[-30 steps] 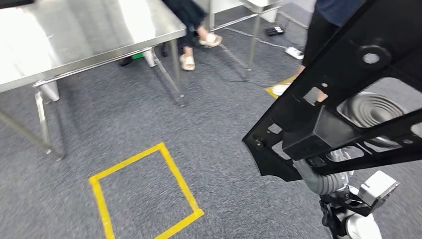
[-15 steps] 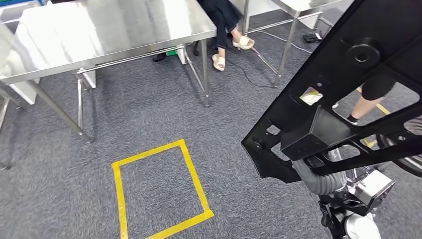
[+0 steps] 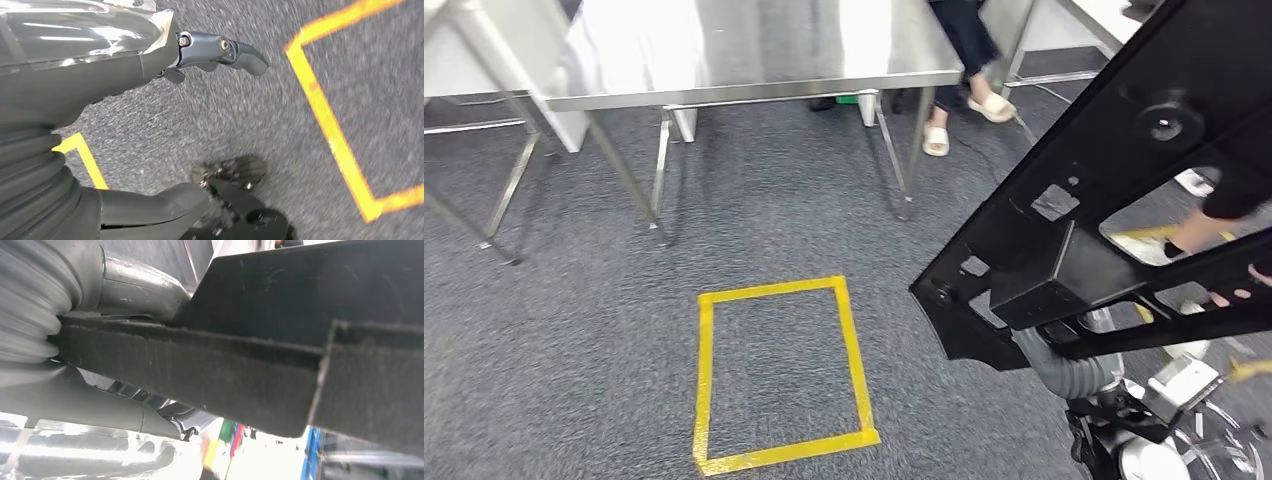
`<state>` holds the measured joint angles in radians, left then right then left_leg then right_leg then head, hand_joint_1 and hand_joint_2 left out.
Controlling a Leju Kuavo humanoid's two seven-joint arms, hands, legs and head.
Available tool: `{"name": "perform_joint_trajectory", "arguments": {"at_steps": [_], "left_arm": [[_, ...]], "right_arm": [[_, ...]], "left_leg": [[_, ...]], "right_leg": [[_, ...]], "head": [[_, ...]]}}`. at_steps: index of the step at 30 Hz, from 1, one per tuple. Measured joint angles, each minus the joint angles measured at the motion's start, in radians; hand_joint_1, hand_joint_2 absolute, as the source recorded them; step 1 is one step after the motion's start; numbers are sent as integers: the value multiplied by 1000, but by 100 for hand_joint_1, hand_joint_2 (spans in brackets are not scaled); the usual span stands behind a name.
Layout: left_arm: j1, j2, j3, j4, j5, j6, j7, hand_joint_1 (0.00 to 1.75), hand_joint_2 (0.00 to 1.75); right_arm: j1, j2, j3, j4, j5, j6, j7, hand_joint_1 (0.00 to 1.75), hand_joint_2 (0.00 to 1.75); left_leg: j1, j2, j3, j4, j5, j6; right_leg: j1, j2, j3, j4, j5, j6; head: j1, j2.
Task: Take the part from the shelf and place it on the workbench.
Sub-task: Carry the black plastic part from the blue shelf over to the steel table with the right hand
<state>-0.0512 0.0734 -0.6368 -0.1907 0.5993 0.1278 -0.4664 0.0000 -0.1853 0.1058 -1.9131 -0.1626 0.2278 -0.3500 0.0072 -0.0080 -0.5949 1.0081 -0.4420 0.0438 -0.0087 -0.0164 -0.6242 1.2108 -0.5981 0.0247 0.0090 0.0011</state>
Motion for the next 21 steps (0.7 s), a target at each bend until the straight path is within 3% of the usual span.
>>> {"name": "perform_joint_trajectory", "arguments": {"at_steps": [2,3,5,6,8,10,11,13,15,17,18,19,21], "left_arm": [[0,-1,0,0,1,0,-1,0,175],[1,-1,1,0,2,-1,-1,0,175],[3,-2,1,0,2,-2,-1,0,175],[3,-2,1,0,2,-2,-1,0,175],[4,-1,2,0,3,-2,-1,0,175],[8,0,4,2,3,-2,-1,0,175],[11,0,6,3,4,-2,-1,0,175],[11,0,8,4,4,1,-1,0,175],[8,0,10,4,6,4,-2,0,175],[7,-1,12,4,7,7,-2,0,175],[8,-1,12,4,7,8,-2,0,175],[8,-1,12,4,7,9,-2,0,175],[7,0,13,4,8,11,-2,0,175]], "right_arm": [[7,-2,0,0,1,6,-1,175,175],[9,-2,1,0,1,9,-1,175,175],[8,-2,1,0,1,11,-2,175,175],[8,-2,1,0,1,11,-2,175,175],[7,-1,1,0,1,11,-2,175,175],[5,1,2,0,1,11,-2,175,175],[3,2,2,0,2,11,-2,175,175],[0,5,2,-1,3,12,-2,175,175],[0,7,1,-1,4,13,-1,175,175],[1,9,1,-1,5,13,0,175,175],[1,10,1,-1,5,13,0,175,175],[1,11,1,-1,5,14,0,175,175],[1,13,1,-1,5,14,0,175,175]], "left_leg": [[0,-34,0,1,0,0],[1,-51,1,1,0,0],[3,-84,4,4,-3,-5],[2,-100,3,6,-5,-10],[0,-122,-1,8,-6,-22],[2,-137,-6,6,-3,-33],[2,-128,-9,9,-5,-37],[1,-69,-35,63,-39,-46],[1,-10,-101,195,-104,-52],[4,1,-157,299,-136,-56],[5,4,-160,300,-124,-56],[6,10,-140,260,-96,-56],[2,53,-65,120,-34,-50]], "right_leg": [[-3,12,-48,81,-18,8],[-6,13,-47,67,-2,18],[-15,34,4,-62,63,41],[-19,50,32,-128,91,46],[-20,68,61,-191,114,38],[-18,52,64,-191,116,21],[-19,43,66,-193,117,15],[-23,21,69,-196,117,-3],[-19,-4,71,-197,113,-16],[-16,-30,72,-197,110,-19],[-15,-43,73,-197,109,-20],[-15,-55,76,-197,107,-20],[-10,-78,84,-196,100,-15]], "head": [[2,0],[2,0],[2,0],[3,0],[2,0],[2,0],[2,0],[-5,0],[-11,0],[-11,0],[-11,0],[-12,0],[-12,0]]}}
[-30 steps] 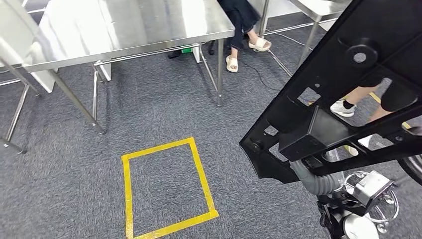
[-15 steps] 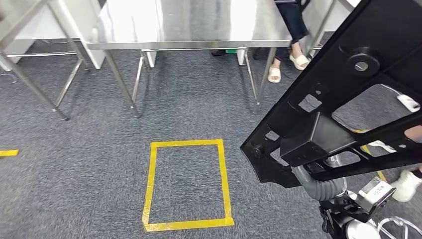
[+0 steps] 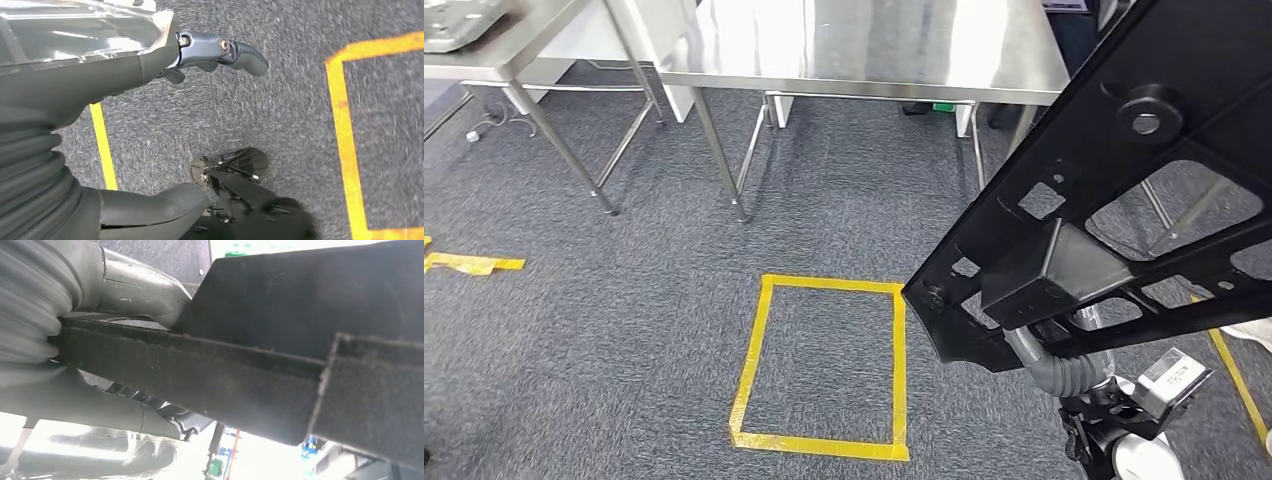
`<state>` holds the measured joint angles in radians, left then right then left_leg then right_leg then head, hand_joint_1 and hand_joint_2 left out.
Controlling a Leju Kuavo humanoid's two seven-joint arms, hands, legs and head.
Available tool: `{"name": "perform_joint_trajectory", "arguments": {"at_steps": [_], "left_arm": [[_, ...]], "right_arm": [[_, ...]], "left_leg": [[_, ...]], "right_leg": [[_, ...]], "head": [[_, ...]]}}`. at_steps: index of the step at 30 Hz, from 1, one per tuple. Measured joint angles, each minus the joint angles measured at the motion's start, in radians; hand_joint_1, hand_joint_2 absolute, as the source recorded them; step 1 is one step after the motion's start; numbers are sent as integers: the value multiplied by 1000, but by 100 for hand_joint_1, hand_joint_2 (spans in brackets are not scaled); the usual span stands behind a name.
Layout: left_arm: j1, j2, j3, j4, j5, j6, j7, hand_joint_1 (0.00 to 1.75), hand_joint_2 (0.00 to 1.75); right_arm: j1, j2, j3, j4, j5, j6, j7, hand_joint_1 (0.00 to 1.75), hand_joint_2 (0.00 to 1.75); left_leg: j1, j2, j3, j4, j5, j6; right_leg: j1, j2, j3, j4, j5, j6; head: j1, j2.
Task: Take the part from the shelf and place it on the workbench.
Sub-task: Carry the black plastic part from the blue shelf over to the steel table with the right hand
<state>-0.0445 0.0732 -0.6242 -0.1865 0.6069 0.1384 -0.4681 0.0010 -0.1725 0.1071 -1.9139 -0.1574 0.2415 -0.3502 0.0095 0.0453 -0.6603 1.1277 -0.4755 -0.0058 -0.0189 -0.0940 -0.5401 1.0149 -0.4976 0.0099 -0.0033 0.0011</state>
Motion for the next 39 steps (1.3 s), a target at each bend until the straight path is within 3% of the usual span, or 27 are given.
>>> {"name": "perform_joint_trajectory", "arguments": {"at_steps": [2,3,5,7,9,11,12,13,15,17,20,22,25,26,27,28,31,33,36,38,39], "left_arm": [[-3,1,1,0,0,0,0,0,175],[-4,1,1,0,0,0,0,0,175],[-4,0,1,0,0,1,0,0,175],[-4,-1,1,0,0,2,2,0,175],[-5,-2,1,0,0,4,5,0,175],[-4,-3,1,0,0,8,8,0,175],[-3,-3,1,1,0,11,11,0,175],[-2,-4,1,1,-1,16,14,0,175],[-2,-6,0,1,-6,26,18,0,175],[-2,-6,0,1,-10,36,20,0,175],[0,-6,0,1,-12,52,22,0,175],[0,-6,0,1,-16,58,23,0,175],[-1,-7,-1,1,-22,61,23,0,175],[0,-7,-1,1,-23,61,25,0,175],[0,-7,-1,1,-24,60,27,0,175],[1,-7,-1,1,-25,59,30,0,175],[1,-6,-1,1,-29,59,35,0,175],[-1,-5,-1,1,-30,59,36,0,175],[-1,-6,-1,1,-30,59,36,0,175],[-2,-6,-1,1,-30,59,36,0,175],[-3,-6,-1,1,-30,59,36,0,175]], "right_arm": [[-2,1,-1,0,0,0,0,175,175],[-2,1,-1,0,0,0,0,175,175],[-5,2,0,0,0,0,0,175,175],[-5,4,-1,0,1,0,-1,175,175],[-2,4,-4,0,4,-2,-3,175,175],[2,4,-8,2,10,-7,-4,175,175],[3,5,-9,2,13,-11,-5,175,175],[3,6,-10,3,15,-15,-5,175,175],[1,6,-12,4,18,-22,-6,175,175],[0,7,-13,4,20,-24,-8,175,175],[-2,8,-14,6,24,-28,-12,175,175],[-5,8,-14,6,26,-32,-13,175,175],[-7,9,-13,9,29,-37,-14,175,175],[-7,9,-13,11,29,-37,-14,175,175],[-7,9,-13,13,30,-38,-14,175,175],[-7,9,-13,14,30,-39,-14,175,175],[-10,11,-12,15,30,-42,-14,175,175],[-14,12,-12,15,30,-44,-13,175,175],[-16,12,-11,16,31,-47,-12,175,175],[-20,12,-10,17,31,-51,-12,175,175],[-21,12,-9,17,31,-52,-12,175,175]], "left_leg": [[-6,33,45,-86,25,9],[-10,33,48,-95,24,13],[-10,4,48,-100,28,25],[-4,-19,53,-109,35,39],[-1,-42,54,-113,38,47],[-2,-64,53,-112,38,49],[-3,-74,54,-112,38,49],[-3,-82,55,-112,38,49],[-3,-94,58,-111,37,46],[-7,-103,58,-109,33,38],[-8,-103,56,-109,30,23],[-6,-85,42,-74,8,12],[-2,-58,-47,103,-76,-1],[-1,-55,-77,155,-91,-3],[0,-54,-91,174,-88,-4],[1,-52,-84,152,-65,-3],[-1,-40,10,-36,25,9],[-7,-36,40,-97,32,19],[-6,-45,53,-109,26,36],[-3,-50,68,-113,24,46],[-3,-52,71,-114,22,49]], "right_leg": [[10,-20,8,0,-8,10],[14,-31,11,-1,-10,15],[15,-42,17,-3,-14,25],[11,8,2,36,-39,30],[8,73,-58,159,-92,23],[8,89,-123,275,-125,22],[8,90,-133,282,-119,28],[7,90,-124,249,-96,36],[5,93,-68,109,-32,50],[6,96,-26,14,6,44],[7,96,-18,-1,15,18],[0,94,-15,-3,15,4],[-1,87,-10,-4,11,-11],[0,86,-9,-4,9,-13],[1,85,-7,-4,7,-13],[1,84,-3,-4,4,-13],[5,83,13,-4,-11,-2],[10,81,20,-4,-16,10],[9,79,24,9,-17,26],[7,82,-8,70,-43,27],[6,84,-41,128,-64,25]], "head": [[3,0],[6,0],[8,0],[10,0],[15,0],[17,0],[17,0],[17,0],[18,0],[17,0],[16,0],[12,0],[7,0],[7,0],[7,0],[6,0],[7,0],[7,0],[7,0],[10,0],[11,0]]}}
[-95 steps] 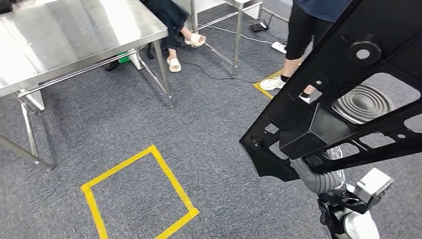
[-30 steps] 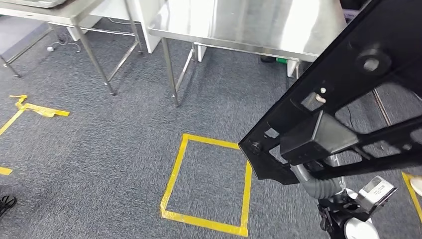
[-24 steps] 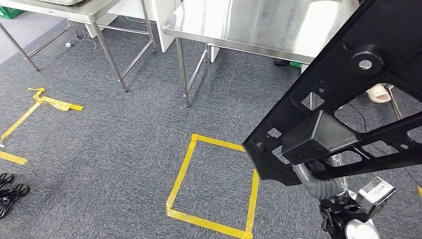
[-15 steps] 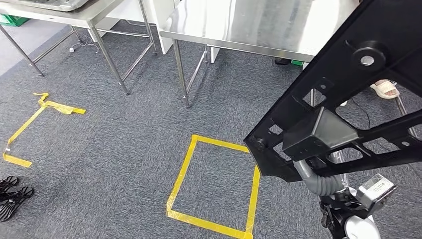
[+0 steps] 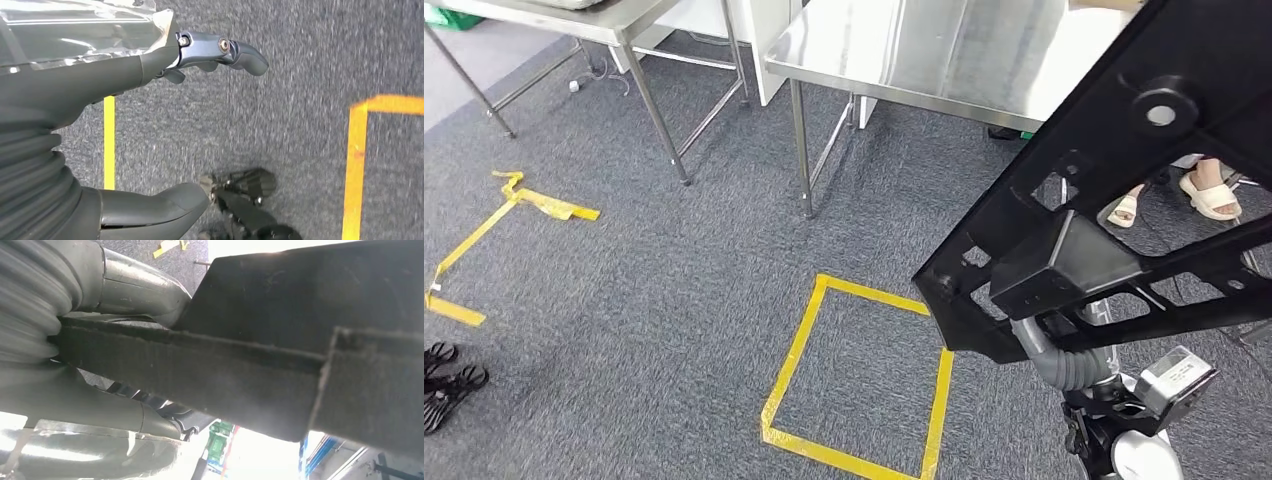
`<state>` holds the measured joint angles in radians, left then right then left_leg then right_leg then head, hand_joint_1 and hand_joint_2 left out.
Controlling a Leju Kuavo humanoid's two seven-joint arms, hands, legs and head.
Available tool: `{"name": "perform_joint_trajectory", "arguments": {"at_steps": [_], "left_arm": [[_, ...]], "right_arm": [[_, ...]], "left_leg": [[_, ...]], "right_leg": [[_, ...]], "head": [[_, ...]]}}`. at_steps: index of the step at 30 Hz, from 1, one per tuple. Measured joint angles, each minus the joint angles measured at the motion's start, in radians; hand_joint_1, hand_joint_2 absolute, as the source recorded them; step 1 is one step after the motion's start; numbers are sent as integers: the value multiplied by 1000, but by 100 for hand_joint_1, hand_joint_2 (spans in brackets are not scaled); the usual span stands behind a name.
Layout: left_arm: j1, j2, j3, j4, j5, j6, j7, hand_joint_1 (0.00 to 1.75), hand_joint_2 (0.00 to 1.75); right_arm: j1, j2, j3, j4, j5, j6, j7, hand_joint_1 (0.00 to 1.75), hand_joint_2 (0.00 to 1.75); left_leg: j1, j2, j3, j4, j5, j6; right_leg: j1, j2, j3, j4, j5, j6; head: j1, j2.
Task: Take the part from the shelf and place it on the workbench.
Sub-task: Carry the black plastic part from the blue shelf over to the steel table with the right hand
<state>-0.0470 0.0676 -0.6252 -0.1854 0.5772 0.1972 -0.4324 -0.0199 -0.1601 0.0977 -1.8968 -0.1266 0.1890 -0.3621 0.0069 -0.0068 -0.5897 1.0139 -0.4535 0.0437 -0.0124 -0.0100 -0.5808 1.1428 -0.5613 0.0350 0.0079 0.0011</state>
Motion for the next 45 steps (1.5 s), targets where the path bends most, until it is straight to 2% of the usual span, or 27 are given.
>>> {"name": "perform_joint_trajectory", "arguments": {"at_steps": [2,3,4,5,6,7,8,9,11,13,14,15,17,18,19,20,21,22,24,25,27,29,34,42,43,44,45], "left_arm": [[0,0,0,0,0,0,0,0,175],[1,0,0,0,0,0,0,0,175],[2,-1,0,0,0,-1,0,0,175],[2,-1,0,0,0,-1,0,0,175],[2,-2,0,0,0,-2,0,0,175],[2,-3,0,0,0,-2,0,0,175],[2,-3,0,0,0,-2,0,0,175],[3,-3,0,0,0,-2,0,0,175],[5,-2,0,0,0,-2,0,0,175],[6,-3,0,0,-1,-3,0,0,175],[6,-3,0,0,-1,-3,0,0,175],[5,-4,0,0,-1,-3,0,0,175],[7,-4,0,0,-1,-3,0,0,175],[8,-4,0,0,-1,-3,0,0,175],[10,-4,0,0,-1,-1,0,0,175],[11,-4,0,0,-1,4,0,0,175],[11,-4,0,0,-1,13,0,0,175],[10,-4,0,1,-1,23,0,0,175],[9,-3,0,1,-2,37,0,0,175],[10,-3,0,2,-2,40,0,0,175],[11,-4,0,2,-2,41,-1,0,175],[11,-5,0,2,-2,43,-1,0,175],[10,-6,0,2,-2,45,-1,0,175],[10,-8,0,2,-2,45,-1,0,175],[10,-8,0,2,-2,45,-1,0,175],[10,-9,0,2,-2,45,-2,0,175],[9,-9,0,2,-2,45,-2,0,175]], "right_arm": [[-1,0,1,2,0,-3,1,175,175],[-1,0,2,3,0,-3,1,175,175],[-1,0,2,4,0,-4,2,175,175],[-1,0,2,4,0,-4,3,175,175],[-1,0,3,4,0,-4,3,175,175],[-1,0,3,4,0,-4,3,175,175],[-1,0,3,5,1,-4,4,175,175],[-1,0,3,5,1,-5,4,175,175],[0,1,4,5,1,-6,6,175,175],[1,1,4,5,1,-7,6,175,175],[0,1,4,4,1,-7,6,175,175],[-1,1,4,4,1,-7,6,175,175],[-1,1,4,4,1,-7,6,175,175],[0,2,4,4,1,-7,6,175,175],[0,2,4,4,1,-7,6,175,175],[1,2,4,4,2,-8,6,175,175],[1,2,4,4,2,-9,5,175,175],[1,2,4,4,2,-10,5,175,175],[1,2,4,4,4,-12,4,175,175],[2,2,5,5,4,-13,3,175,175],[3,2,6,4,4,-14,3,175,175],[4,2,8,4,3,-15,3,175,175],[4,2,9,4,1,-17,3,175,175],[4,3,10,4,0,-17,3,175,175],[4,3,10,4,0,-17,3,175,175],[4,2,10,3,0,-17,3,175,175],[4,2,10,3,0,-18,3,175,175]], "left_leg": [[-1,-5,3,0,-5,4],[-1,-7,5,0,-8,5],[-1,-10,9,0,-12,4],[-1,-13,16,0,-17,2],[0,-15,23,0,-23,-1],[-1,-18,31,2,-30,-6],[-3,-19,35,2,-36,-12],[-4,-20,37,3,-41,-18],[-5,-19,40,10,-46,-29],[-3,-14,36,37,-57,-38],[-1,-10,21,69,-73,-43],[0,-6,-7,120,-95,-47],[1,-2,-84,241,-140,-53],[1,-1,-115,277,-146,-54],[1,-1,-130,279,-133,-52],[1,-1,-126,244,-99,-49],[0,0,-107,180,-51,-42],[-3,1,-86,119,-15,-35],[-11,3,-55,38,5,-22],[-14,3,-50,29,1,-19],[-16,2,-42,22,13,-21],[-17,1,-41,21,16,-26],[-20,0,-40,21,9,-16],[-25,0,-37,21,3,-4],[-23,2,-32,16,3,3],[-21,7,-27,11,3,11],[-19,13,-21,6,3,18]], "right_leg": [[0,3,-82,122,-36,0],[-1,3,-111,153,-41,2],[-1,4,-121,146,-28,10],[-3,4,-112,102,1,20],[-5,4,-90,34,41,31],[-5,3,-67,-35,74,35],[-4,3,-49,-84,90,29],[-2,4,-38,-111,99,19],[0,6,-29,-117,95,-10],[-4,9,-13,-119,96,-23],[-6,9,-3,-120,93,-29],[-5,8,3,-120,89,-35],[-2,8,11,-120,80,-45],[0,8,16,-120,75,-48],[2,9,21,-120,71,-49],[3,10,29,-120,66,-47],[3,10,38,-120,60,-46],[5,10,47,-120,54,-43],[8,11,54,-121,44,-35],[10,10,53,-120,40,-30],[13,10,54,-119,33,-24],[13,9,60,-123,32,-24],[11,8,67,-139,32,-21],[5,8,66,-147,31,-8],[3,8,65,-140,27,-4],[2,9,41,-91,4,-3],[1,10,4,-19,-25,-3]], "head": [[1,0],[1,0],[2,0],[2,0],[2,0],[3,0],[4,0],[4,0],[3,0],[2,0],[0,0],[0,0],[-2,0],[-2,0],[-2,0],[-3,0],[-3,0],[-2,0],[-1,0],[-1,0],[-2,0],[-1,0],[-1,0],[-1,0],[-1,0],[0,0],[0,0]]}}
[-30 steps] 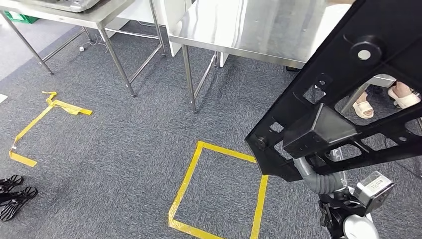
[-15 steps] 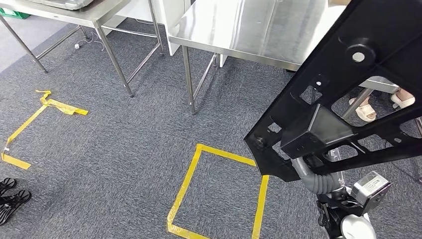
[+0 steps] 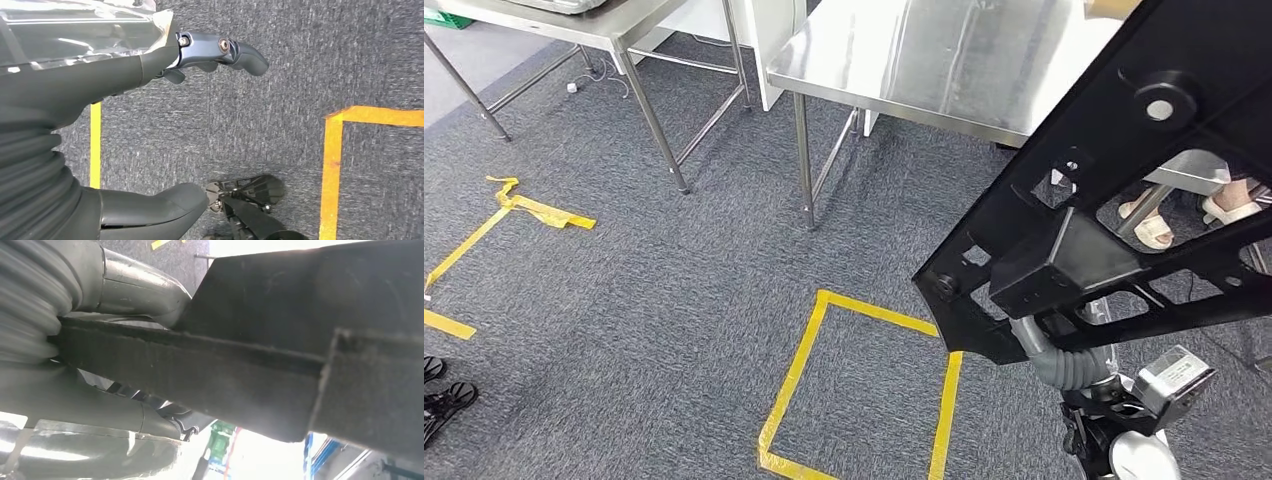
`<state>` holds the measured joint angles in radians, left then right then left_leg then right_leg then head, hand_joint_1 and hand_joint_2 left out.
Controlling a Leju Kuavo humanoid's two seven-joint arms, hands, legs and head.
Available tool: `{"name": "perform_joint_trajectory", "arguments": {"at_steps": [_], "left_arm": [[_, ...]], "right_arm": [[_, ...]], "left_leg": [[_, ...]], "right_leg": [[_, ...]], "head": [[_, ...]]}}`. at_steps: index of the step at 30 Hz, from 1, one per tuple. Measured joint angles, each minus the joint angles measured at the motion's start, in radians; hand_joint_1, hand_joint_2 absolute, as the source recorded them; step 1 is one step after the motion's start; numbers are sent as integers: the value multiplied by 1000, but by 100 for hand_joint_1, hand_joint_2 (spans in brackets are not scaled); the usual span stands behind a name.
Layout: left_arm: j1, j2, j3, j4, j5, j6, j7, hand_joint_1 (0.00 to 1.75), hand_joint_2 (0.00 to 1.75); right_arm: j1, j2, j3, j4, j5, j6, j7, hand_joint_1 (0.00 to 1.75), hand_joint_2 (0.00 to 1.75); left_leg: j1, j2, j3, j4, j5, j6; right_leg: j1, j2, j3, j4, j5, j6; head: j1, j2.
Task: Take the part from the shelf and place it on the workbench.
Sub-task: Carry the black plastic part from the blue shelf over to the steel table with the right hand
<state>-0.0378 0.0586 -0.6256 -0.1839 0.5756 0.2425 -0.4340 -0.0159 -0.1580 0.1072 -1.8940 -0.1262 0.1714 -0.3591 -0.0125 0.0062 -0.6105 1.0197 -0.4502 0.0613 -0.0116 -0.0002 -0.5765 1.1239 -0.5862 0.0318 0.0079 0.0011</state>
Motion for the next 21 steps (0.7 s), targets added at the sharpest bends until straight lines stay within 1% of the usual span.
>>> {"name": "perform_joint_trajectory", "arguments": {"at_steps": [1,2,3,4,5,6,7,8,9,10,11,12,13,14,15,16,17,18,19,20,21], "left_arm": [[0,0,0,0,0,0,0,0,175],[0,-1,0,0,0,0,0,0,175],[0,-1,0,0,0,0,0,0,175],[0,-1,0,0,0,0,0,0,175],[0,-2,0,0,0,0,0,0,175],[0,-3,0,0,0,-1,0,0,175],[0,-3,0,0,0,-3,0,0,175],[0,-3,0,0,0,-5,0,0,175],[0,-2,0,0,0,-8,0,0,175],[1,-1,0,0,1,-10,0,0,175],[0,-1,0,0,1,-11,0,0,175],[0,-2,0,0,2,-11,0,0,175],[-1,-2,0,0,2,-12,0,0,175],[-1,-2,0,0,2,-12,0,0,175],[0,-2,0,0,2,-12,-1,0,175],[0,-2,0,0,3,-12,-1,0,175],[2,-2,0,0,3,-12,-1,0,175],[3,-2,0,0,3,-12,-1,0,175],[3,-2,0,0,3,-12,-1,0,175],[3,-2,0,0,3,-12,-1,0,175],[3,-1,0,0,3,-12,-1,0,175]], "right_arm": [[1,0,0,0,0,0,0,175,175],[2,-1,0,0,0,0,0,175,175],[3,-1,0,0,0,0,0,175,175],[4,-1,0,0,0,0,0,175,175],[4,-1,0,0,0,0,0,175,175],[4,-1,0,0,0,0,0,175,175],[3,-1,0,0,0,0,0,175,175],[2,-1,0,0,0,0,0,175,175],[2,-1,0,0,0,0,0,175,175],[1,-1,0,0,0,0,0,175,175],[1,-1,0,0,0,0,0,175,175],[1,-1,0,0,0,0,0,175,175],[1,-1,0,0,0,0,0,175,175],[0,-1,0,0,0,0,0,175,175],[0,-1,0,0,0,0,0,175,175],[0,-1,0,0,0,0,0,175,175],[0,-1,0,0,0,0,0,175,175],[0,-1,0,0,0,0,0,175,175],[1,-1,0,1,0,0,0,175,175],[0,-1,1,1,0,0,0,175,175],[0,-1,1,1,0,0,0,175,175]], "left_leg": [[3,7,5,-5,1,5],[4,13,7,-5,-1,6],[4,18,8,-5,-3,4],[5,23,11,-5,-5,1],[7,29,16,-4,-8,-3],[6,35,22,-4,-12,-8],[5,41,27,-2,-17,-15],[2,47,31,-1,-22,-21],[0,54,34,0,-25,-26],[0,63,36,0,-27,-31],[1,71,36,0,-28,-35],[5,69,34,5,-34,-41],[8,57,26,25,-49,-47],[12,39,7,67,-74,-53],[15,18,-22,128,-106,-59],[16,6,-56,199,-136,-63],[17,1,-87,257,-155,-65],[17,-1,-105,286,-156,-66],[17,-3,-104,273,-136,-65],[18,-7,-83,221,-100,-62],[18,-13,-51,148,-60,-58]], "right_leg": [[0,0,-45,84,-31,-1],[-1,0,-90,159,-54,-2],[-2,0,-110,181,-52,3],[-4,-1,-106,158,-32,13],[-5,-9,-82,97,2,24],[-6,-28,-49,19,39,31],[-6,-47,-21,-47,71,33],[-5,-60,0,-92,91,28],[-4,-65,6,-108,100,20],[-2,-55,6,-108,103,11],[-3,-43,7,-108,106,3],[-6,-32,7,-108,108,-2],[-9,-22,8,-109,110,-8],[-12,-13,9,-110,111,-14],[-12,-3,9,-110,111,-18],[-12,7,10,-110,110,-21],[-12,18,10,-110,110,-23],[-11,30,10,-110,110,-23],[-11,42,12,-110,110,-23],[-11,52,14,-110,109,-23],[-11,60,16,-110,108,-23]], "head": [[1,0],[0,0],[0,0],[1,0],[1,0],[1,0],[1,0],[0,0],[-1,0],[-2,0],[-2,0],[-3,0],[-4,0],[-6,0],[-7,0],[-8,0],[-8,0],[-9,0],[-8,0],[-9,0],[-9,0]]}}
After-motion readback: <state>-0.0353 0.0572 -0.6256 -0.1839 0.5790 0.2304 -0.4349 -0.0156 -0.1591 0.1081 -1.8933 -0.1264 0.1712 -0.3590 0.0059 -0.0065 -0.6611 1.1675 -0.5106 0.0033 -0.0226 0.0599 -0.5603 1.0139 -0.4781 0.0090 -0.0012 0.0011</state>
